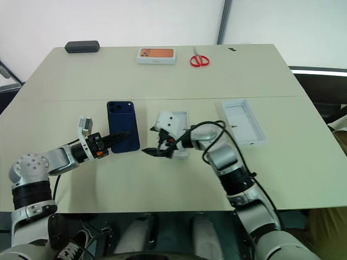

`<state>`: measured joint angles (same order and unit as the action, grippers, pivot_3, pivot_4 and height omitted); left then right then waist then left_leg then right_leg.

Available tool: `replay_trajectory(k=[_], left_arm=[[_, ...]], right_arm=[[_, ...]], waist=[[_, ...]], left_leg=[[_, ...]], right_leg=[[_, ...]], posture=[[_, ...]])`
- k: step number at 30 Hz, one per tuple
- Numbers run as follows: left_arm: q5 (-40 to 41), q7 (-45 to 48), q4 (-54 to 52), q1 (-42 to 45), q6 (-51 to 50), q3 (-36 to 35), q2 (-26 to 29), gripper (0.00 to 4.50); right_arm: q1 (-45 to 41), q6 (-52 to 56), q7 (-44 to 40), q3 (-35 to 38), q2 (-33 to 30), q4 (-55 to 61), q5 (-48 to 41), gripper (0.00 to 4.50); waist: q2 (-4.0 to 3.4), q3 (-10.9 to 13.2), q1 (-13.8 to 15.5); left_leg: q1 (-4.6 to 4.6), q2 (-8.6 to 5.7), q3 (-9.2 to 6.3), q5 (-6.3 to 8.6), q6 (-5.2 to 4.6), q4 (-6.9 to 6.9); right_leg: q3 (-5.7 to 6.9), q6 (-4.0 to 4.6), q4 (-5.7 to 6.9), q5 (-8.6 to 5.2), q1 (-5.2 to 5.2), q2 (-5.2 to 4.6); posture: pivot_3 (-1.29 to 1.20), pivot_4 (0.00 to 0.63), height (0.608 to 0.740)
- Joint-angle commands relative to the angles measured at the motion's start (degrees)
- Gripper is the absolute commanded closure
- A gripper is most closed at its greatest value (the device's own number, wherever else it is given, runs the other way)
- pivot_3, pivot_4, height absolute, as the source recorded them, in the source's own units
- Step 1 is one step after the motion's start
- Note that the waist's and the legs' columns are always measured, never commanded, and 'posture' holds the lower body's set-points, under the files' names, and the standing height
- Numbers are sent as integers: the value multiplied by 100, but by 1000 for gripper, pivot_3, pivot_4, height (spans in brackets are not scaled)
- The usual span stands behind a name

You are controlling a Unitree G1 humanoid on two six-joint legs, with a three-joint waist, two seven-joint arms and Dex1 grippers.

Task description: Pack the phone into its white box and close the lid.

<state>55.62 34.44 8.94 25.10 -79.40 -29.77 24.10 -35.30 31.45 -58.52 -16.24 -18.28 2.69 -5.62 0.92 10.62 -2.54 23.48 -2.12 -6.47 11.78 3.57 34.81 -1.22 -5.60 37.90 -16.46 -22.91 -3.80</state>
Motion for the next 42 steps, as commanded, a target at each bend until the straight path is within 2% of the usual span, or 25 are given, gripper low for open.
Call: replay_trajectory(k=[1, 7, 29, 32, 34, 37, 42], left_arm=[[285, -17, -214, 43, 14, -111, -16, 4500], [314, -136, -259, 67, 83, -2, -133, 4500], [609, -565, -392, 99, 68, 21, -226, 4500], [631, -601, -403, 102, 70, 43, -225, 4500], [631, -603, -412, 96, 86, 54, -224, 4500], [641, -608, -420, 90, 79, 64, -220, 4500], [667, -616, -452, 87, 53, 77, -222, 4500]], right_arm=[[204, -77, -247, -128, -472, 510, -50, 270], [330, -555, -446, -514, -1232, 482, 330, 270], [293, -653, -245, -750, -1098, -24, 422, 270], [289, -598, -131, -724, -1039, -43, 441, 1028], [277, -611, -152, -739, -1019, -85, 437, 1028], [276, -525, -150, -711, -969, -39, 374, 1827], [245, -513, -38, -695, -916, -69, 418, 1827]], waist=[[0, 0, 9], [5, 3, 18], [12, 7, 26], [12, 7, 24], [12, 7, 27], [12, 7, 28], [12, 7, 27]], left_leg=[[0, 0, -2, 0, 0, -1], [0, 0, 6, 0, 0, 2], [0, 1, 4, 0, 0, 4], [0, 1, 4, 0, 0, 4], [0, 0, 3, 0, 0, 4], [0, 0, 4, 0, 0, 5], [0, 0, 4, 0, 0, 5]], right_leg=[[1, 0, 0, 0, 0, 2], [-2, 0, -1, -1, 1, -1], [-1, 0, -3, -1, 4, -1], [-1, 0, -3, 0, 4, -1], [-1, 0, -3, 0, 4, -1], [-1, 0, -3, 0, 4, -1], [-1, 0, -3, 0, 4, -1]], posture=[[0, 150, 740], [0, 150, 740], [0, 150, 740], [0, 150, 740], [0, 150, 740], [0, 150, 740], [0, 150, 740]])
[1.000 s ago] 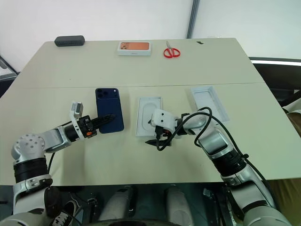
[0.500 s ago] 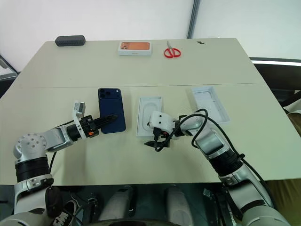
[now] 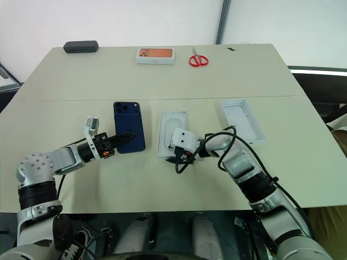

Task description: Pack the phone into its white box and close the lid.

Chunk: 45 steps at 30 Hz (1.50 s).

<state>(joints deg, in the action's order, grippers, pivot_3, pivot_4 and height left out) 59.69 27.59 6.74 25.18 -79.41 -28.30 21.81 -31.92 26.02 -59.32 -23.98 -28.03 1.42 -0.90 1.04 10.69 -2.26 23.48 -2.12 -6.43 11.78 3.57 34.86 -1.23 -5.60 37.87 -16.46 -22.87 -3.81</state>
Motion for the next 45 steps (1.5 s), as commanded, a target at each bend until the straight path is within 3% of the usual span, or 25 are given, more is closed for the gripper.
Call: replay_trajectory(k=[1, 4, 8, 19, 26, 34, 37, 41, 45], left_arm=[[260, 66, -238, 81, 60, -63, 7, 4500], [265, 69, -242, 83, 79, -43, 13, 4500], [301, 48, -232, 83, 58, -49, 9, 4500], [406, 12, -244, 83, 54, -53, -12, 4500], [817, -207, -132, 271, -71, -268, -71, 4500], [1078, -454, -173, 264, -53, -222, -108, 4500], [1132, -525, -219, 217, -36, -176, -142, 4500], [1158, -560, -246, 159, -49, -124, -145, 4500], [1187, -553, -265, 104, -36, -57, -117, 4500]], right_arm=[[-83, -1, 42, 63, 46, 61, -32, 1827], [-49, 45, -52, 45, 13, 98, -92, 1827], [-15, 85, -47, 52, 7, 115, -99, 3117], [88, -2, -129, -84, -70, 191, -19, 3117], [317, 383, -309, -425, 219, 705, -257, 3117], [209, 432, -75, -487, 610, 471, -139, 3117], [166, 449, -26, -398, 652, 416, -164, 2141], [123, 324, -22, -304, 551, 474, -118, 122], [88, 466, -96, -6, 392, 673, -355, 122]], waist=[[0, 0, 0], [0, 0, 2], [0, 0, -1], [1, 0, 2], [1, -1, -20], [3, -2, -31], [3, -2, -19], [3, -2, 4], [3, -1, 11]], left_leg=[[0, 0, 0, 0, 0, 0], [0, 0, 0, 0, 0, 0], [0, 0, 0, 0, 0, 0], [0, 0, 0, 0, 0, 3], [0, 2, -3, 0, 0, 2], [-6, 5, -1, 0, 0, 1], [-6, 4, -1, 0, 0, 2], [-4, 2, -1, 0, 0, 3], [-3, 0, -1, 0, 0, 3]], right_leg=[[0, 0, 0, 0, 0, 0], [0, 0, 0, 0, 0, 0], [0, 0, 0, 0, 0, 0], [1, 0, 0, 0, 2, 1], [1, 0, 0, 0, 2, 1], [-1, 0, 1, 0, 2, 10], [-1, 0, 1, 0, 4, 9], [-1, 0, 1, 0, 3, 5], [-1, 0, 1, 0, 4, 3]], posture=[[0, 150, 740], [0, 150, 740], [0, 150, 740], [0, 150, 740], [0, 150, 740], [0, 150, 740], [0, 150, 740], [0, 150, 740], [0, 150, 740]])
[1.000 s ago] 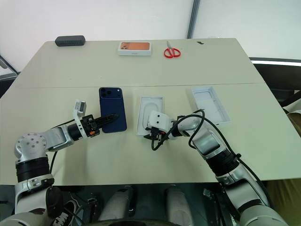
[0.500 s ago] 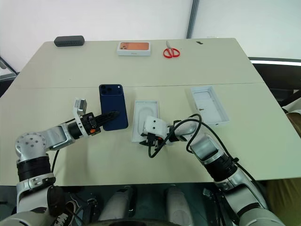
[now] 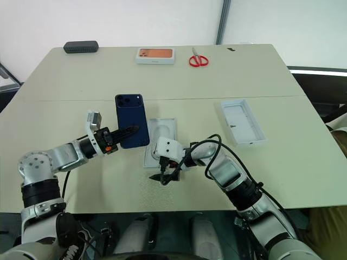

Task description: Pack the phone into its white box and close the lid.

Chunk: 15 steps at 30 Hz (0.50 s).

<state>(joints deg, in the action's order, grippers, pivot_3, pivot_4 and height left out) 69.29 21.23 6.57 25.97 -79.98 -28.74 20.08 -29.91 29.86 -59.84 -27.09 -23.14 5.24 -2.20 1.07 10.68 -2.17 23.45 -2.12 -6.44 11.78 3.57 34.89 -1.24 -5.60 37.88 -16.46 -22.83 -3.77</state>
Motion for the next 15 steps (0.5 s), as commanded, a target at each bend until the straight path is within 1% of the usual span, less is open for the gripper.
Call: replay_trajectory(k=[1, 5, 7, 11, 13, 15], left_arm=[[213, 97, -266, 9, 31, 19, 65, 4500], [246, 113, -299, -14, 45, 104, 32, 4500], [235, 103, -316, -15, 36, 202, -33, 4500], [242, 72, -297, -44, -45, 388, -162, 4500], [207, 63, -336, -64, -62, 570, -304, 4500], [171, 67, -352, -72, -47, 664, -367, 4500]], right_arm=[[-119, 111, -70, 381, -176, 342, -278, 122], [-58, 254, -203, 825, -667, 577, -518, 122], [-11, 293, -226, 1185, -883, 626, -739, 122], [4, 121, -84, 1937, -909, 494, -1225, 122], [148, -96, -212, 2394, -1014, 334, -1525, 122], [289, -274, -299, 2534, -1117, 296, -1616, 122]], waist=[[0, 0, 3], [1, 1, 22], [1, 1, 44], [2, 2, 104], [2, 2, 132], [3, 2, 150]], left_leg=[[1, 0, 0, 0, 0, 0], [1, 0, 0, 0, 0, 1], [2, -1, 1, 0, -1, 1], [2, -1, 5, 1, -2, 1], [3, -1, 5, 2, -3, 0], [3, -1, 5, 3, -5, 0]], right_leg=[[0, 0, 0, 0, 0, 0], [1, 0, -1, 0, 1, -2], [1, 0, -2, 0, 2, -3], [0, 0, -9, 0, 3, -2], [0, 0, -12, 0, 5, -2], [0, 0, -15, 0, 7, -2]], posture=[[0, 150, 740], [0, 150, 740], [0, 150, 740], [0, 150, 740], [0, 150, 740], [0, 150, 740]])
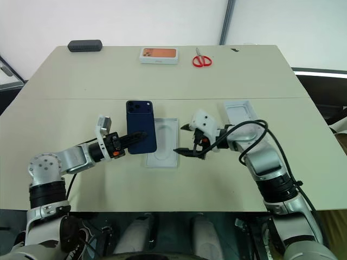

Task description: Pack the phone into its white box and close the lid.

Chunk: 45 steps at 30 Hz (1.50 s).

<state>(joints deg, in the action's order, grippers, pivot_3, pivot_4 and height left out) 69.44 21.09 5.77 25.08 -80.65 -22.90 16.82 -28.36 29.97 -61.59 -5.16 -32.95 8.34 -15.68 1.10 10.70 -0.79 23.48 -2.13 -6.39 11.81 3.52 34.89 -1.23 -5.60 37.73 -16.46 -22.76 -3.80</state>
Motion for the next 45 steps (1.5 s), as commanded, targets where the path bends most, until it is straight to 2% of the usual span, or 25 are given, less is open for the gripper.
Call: replay_trajectory(k=[1, 4, 15, 17, 19, 24, 25, 32, 45], left_arm=[[129, 70, -247, 23, 36, 111, -70, 4500], [30, 45, -199, -26, 107, 237, -160, 4500], [-69, -55, -195, -39, 160, 414, -335, 4500], [-68, -29, -209, -34, 124, 435, -290, 3520], [-23, -53, -176, -9, 81, 402, -282, 2790], [-129, -51, -208, 70, 12, 479, -129, 212], [-159, -23, -217, 94, 19, 497, -86, 99], [-42, 163, -441, 217, -192, 629, 223, 99], [-446, 619, -562, 350, 33, 934, 761, 99]], right_arm=[[220, -336, -160, 303, -208, 16, -242, 122], [420, -505, -147, 177, -338, 64, -127, 122], [429, -709, 119, -85, -180, -13, -41, 122], [423, -762, 145, -127, -187, -73, 2, 56], [434, -768, 146, -181, -199, -100, 34, 56], [454, -715, 215, -208, -131, -38, -32, 56], [457, -720, 225, -220, -125, -39, -34, 56], [428, -776, 273, -267, -83, -129, -25, 56], [360, -780, 276, -327, -43, -166, 5, 56]], waist=[[2, 1, 11], [2, 1, 5], [2, 2, 5], [2, 2, 7], [2, 2, 5], [1, 2, -4], [1, 2, -6], [1, 2, -9], [1, 2, -4]], left_leg=[[0, 0, 0, 1, -1, 1], [1, 0, 0, 1, -2, 2], [1, 1, 2, 1, -2, 4], [1, 1, 2, 1, -2, 4], [1, 0, 2, 1, -2, 4], [1, 0, 0, 1, -2, 8], [0, 0, 1, 1, -2, 8], [-1, 2, 0, 1, -2, 7], [0, 2, 0, 1, -2, 6]], right_leg=[[3, 0, -7, 0, 5, 0], [3, 0, -10, 0, 7, 0], [1, 0, -12, 0, 6, 2], [1, 0, -12, 0, 6, 1], [1, 0, -13, 0, 7, 2], [4, 0, -13, 0, 10, 3], [3, 0, -13, 0, 11, 3], [2, 0, -13, 0, 9, 6], [2, 1, -14, 0, 9, 4]], posture=[[0, 150, 740], [0, 150, 740], [0, 150, 740], [0, 150, 740], [0, 150, 740], [0, 150, 740], [0, 150, 740], [0, 150, 740], [0, 150, 740]])
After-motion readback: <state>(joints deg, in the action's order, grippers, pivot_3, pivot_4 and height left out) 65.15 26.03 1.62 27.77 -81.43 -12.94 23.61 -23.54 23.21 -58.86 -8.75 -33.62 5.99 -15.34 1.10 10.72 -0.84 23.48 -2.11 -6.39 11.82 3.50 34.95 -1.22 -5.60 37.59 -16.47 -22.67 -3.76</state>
